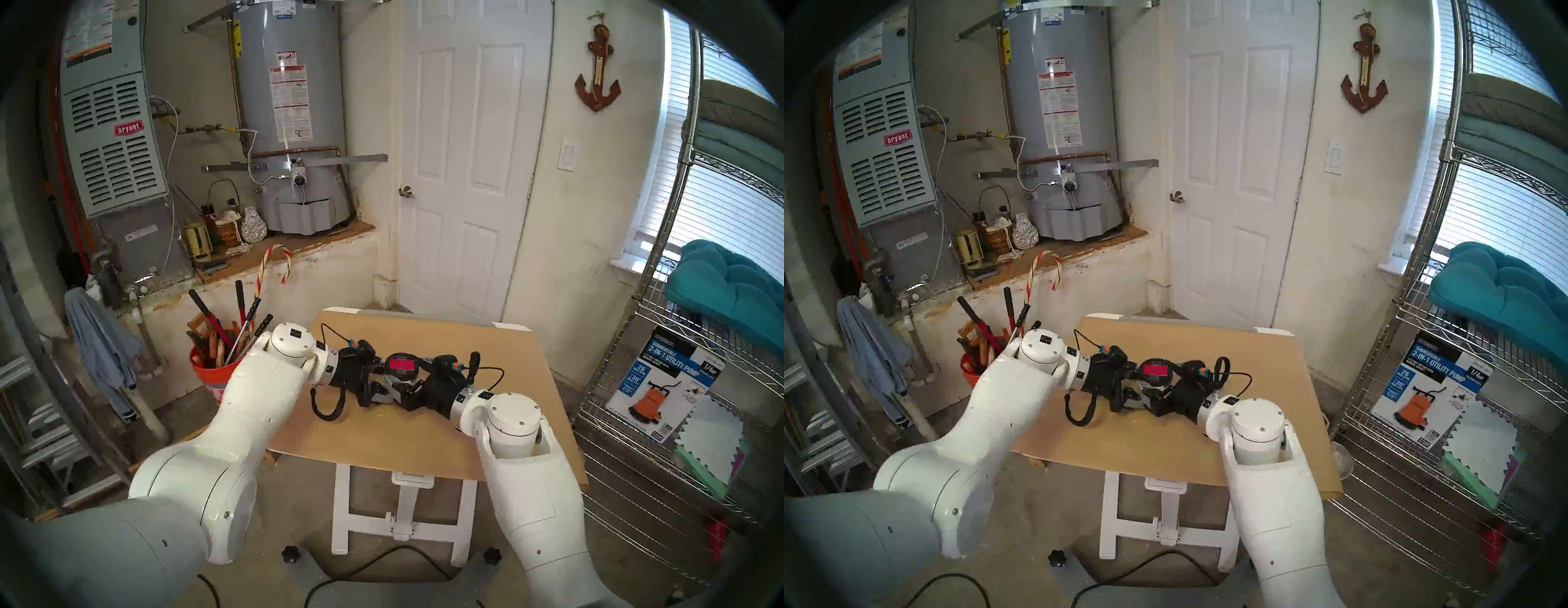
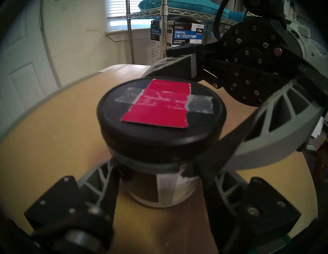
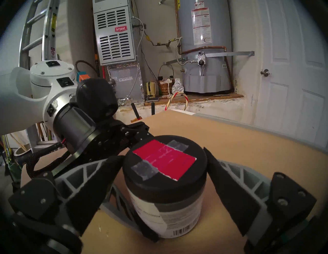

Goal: Open paint jar

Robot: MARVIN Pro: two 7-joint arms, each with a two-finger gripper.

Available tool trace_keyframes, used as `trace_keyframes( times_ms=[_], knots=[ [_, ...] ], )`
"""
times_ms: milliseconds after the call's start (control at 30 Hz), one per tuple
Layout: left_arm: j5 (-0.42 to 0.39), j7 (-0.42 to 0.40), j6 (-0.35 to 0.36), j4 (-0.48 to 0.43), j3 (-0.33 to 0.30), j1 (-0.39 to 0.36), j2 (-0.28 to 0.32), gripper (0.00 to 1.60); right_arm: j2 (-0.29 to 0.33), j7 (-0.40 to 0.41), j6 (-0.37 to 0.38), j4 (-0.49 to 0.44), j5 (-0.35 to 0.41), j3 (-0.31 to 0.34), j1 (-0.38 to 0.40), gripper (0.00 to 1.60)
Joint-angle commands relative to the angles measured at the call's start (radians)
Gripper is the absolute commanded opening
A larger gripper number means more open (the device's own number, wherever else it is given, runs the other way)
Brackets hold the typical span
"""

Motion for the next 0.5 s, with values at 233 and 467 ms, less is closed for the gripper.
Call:
trace_keyframes(
  times_ms=[233, 467],
  knots=[
    [0.001, -0.001, -0.002, -0.009, -0.002, -0.008, 0.000, 0.00, -0.006, 0.001, -0.023, 0.000, 0.009, -0.011, 0.026, 0.59],
    [0.003, -0.008, -0.001, -0.003, -0.002, -0.015, 0.004, 0.00, 0.045, 0.061, -0.051, 0.037, 0.003, -0.021, 0.064, 0.30]
  ],
)
